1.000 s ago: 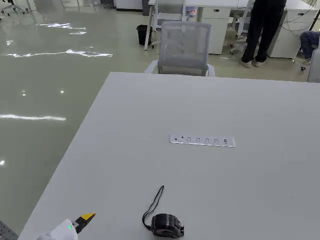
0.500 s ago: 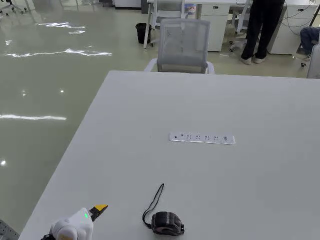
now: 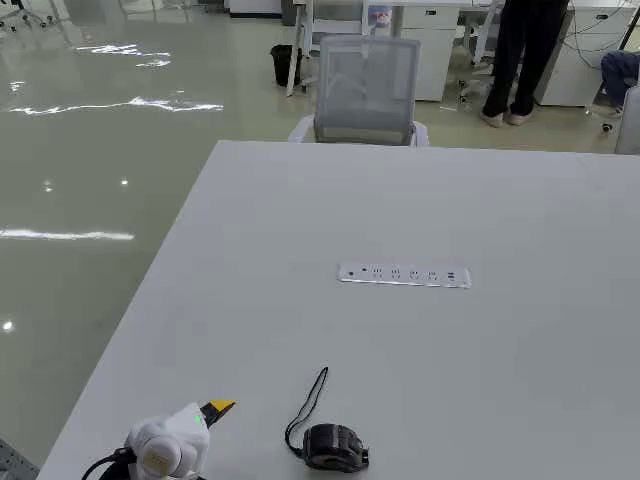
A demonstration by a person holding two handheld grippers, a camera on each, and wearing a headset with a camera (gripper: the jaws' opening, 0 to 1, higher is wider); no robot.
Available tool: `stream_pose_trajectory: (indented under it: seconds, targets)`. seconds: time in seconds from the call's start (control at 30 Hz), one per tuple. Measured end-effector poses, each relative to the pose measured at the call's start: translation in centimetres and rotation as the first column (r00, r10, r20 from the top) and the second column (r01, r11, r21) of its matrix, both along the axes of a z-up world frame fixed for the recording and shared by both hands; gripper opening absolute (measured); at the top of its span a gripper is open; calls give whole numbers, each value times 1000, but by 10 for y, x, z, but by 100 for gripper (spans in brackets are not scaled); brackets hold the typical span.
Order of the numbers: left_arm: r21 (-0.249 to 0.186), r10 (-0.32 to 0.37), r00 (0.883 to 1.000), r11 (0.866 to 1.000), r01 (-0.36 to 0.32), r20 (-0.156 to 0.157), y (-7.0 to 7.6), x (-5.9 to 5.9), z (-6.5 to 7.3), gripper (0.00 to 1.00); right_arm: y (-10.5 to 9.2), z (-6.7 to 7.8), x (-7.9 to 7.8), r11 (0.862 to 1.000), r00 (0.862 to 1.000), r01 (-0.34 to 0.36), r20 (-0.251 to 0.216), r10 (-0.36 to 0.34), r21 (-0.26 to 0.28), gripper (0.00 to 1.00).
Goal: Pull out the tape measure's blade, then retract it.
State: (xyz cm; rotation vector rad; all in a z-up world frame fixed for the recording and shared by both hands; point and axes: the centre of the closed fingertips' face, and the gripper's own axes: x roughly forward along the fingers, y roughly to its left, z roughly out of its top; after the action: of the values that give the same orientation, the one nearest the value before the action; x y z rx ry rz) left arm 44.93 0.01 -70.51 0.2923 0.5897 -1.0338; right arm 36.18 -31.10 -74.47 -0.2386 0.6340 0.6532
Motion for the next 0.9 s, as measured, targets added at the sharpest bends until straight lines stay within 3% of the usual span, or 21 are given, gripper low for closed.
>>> stream_pose_trajectory:
  seconds: [0.4, 0.53, 0.9]
  targets:
    - [41, -82, 997, 996, 82, -4, -22, 12, -4, 98, 19, -3, 11, 999, 999, -46, -12, 46, 7, 96]
    - [83, -139, 990, 987, 140, -12, -29, 12, -8, 98, 25, 0, 17, 997, 998, -63, 4, 63, 35, 97]
    - [151, -238, 971, 960, 236, -9, -51, 25, -7, 98, 39, 1, 40, 992, 992, -127, 30, 126, 24, 93]
